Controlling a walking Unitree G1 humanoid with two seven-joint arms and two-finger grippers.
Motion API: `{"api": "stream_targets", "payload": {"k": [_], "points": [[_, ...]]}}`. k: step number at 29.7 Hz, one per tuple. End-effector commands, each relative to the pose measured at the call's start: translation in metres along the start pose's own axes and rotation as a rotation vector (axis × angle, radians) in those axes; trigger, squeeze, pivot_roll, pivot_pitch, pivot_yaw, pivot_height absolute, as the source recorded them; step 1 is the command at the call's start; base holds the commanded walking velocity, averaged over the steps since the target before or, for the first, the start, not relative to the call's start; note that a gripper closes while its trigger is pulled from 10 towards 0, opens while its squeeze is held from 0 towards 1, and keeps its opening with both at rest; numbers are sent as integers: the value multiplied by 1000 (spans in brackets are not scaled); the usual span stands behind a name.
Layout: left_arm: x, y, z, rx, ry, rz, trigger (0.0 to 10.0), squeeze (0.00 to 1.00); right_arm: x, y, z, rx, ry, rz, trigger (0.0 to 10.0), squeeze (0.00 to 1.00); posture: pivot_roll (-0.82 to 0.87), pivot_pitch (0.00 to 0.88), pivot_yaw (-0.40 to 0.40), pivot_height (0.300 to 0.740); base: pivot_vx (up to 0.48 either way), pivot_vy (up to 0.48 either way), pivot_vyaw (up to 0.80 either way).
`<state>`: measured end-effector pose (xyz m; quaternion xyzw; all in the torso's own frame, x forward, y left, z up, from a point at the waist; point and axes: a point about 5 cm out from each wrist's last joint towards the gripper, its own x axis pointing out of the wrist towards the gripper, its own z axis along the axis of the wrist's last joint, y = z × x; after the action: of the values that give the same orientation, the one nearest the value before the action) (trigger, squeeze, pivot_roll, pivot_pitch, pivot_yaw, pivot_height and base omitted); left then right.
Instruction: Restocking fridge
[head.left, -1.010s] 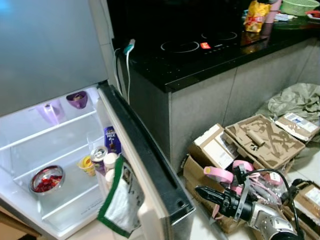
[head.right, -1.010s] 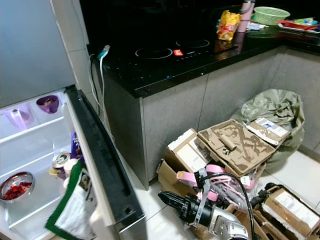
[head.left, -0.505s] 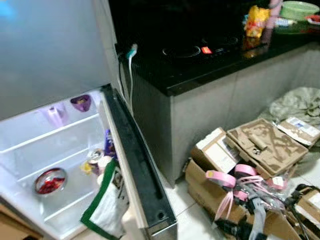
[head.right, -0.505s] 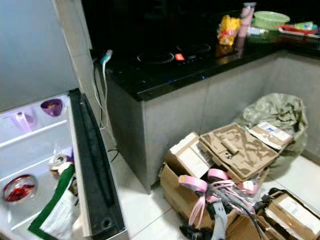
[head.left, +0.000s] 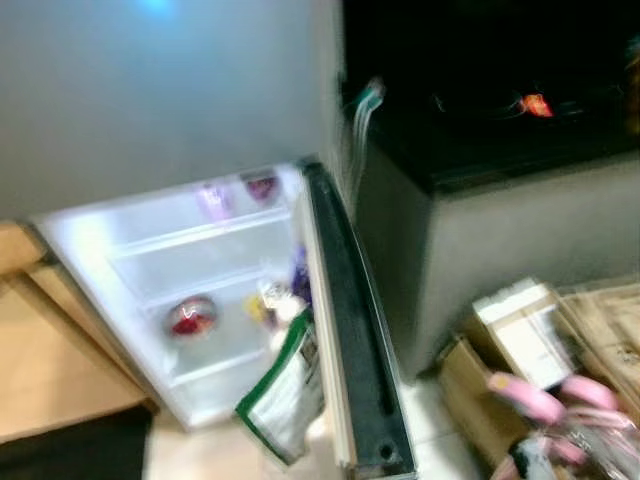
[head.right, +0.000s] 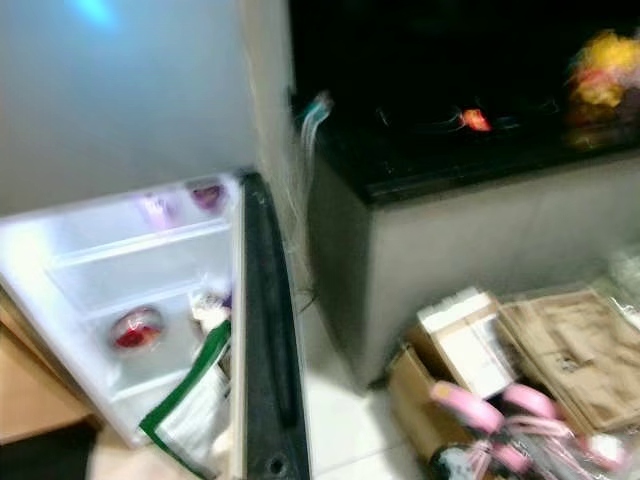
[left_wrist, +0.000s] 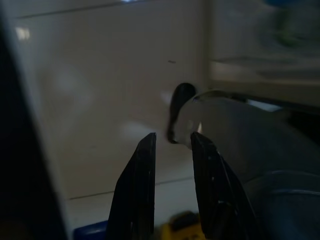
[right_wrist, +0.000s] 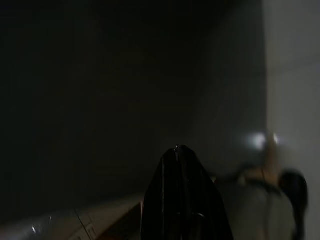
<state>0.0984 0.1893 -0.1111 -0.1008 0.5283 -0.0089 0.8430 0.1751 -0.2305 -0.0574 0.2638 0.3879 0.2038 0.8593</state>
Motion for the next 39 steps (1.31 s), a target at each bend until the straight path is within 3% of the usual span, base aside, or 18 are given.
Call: {"api": "stream_targets", "payload": {"k": [1, 17, 39], "points": [[-3, 2, -14, -1, 54, 4, 10000, 0, 2, 2, -5, 25, -7, -5, 10000, 0, -99, 26, 28, 740, 0, 0, 800], [-3, 1, -17, 5, 80, 16, 10000, 0, 0, -4, 2, 34, -40, -66, 10000, 0, -100, 29, 24, 740, 0, 0, 0], [-4, 2, -21, 22, 93, 27, 10000, 0, 0, -3, -13, 60, -8, -82, 10000, 0, -100, 37, 17, 740, -313, 0, 0]]}}
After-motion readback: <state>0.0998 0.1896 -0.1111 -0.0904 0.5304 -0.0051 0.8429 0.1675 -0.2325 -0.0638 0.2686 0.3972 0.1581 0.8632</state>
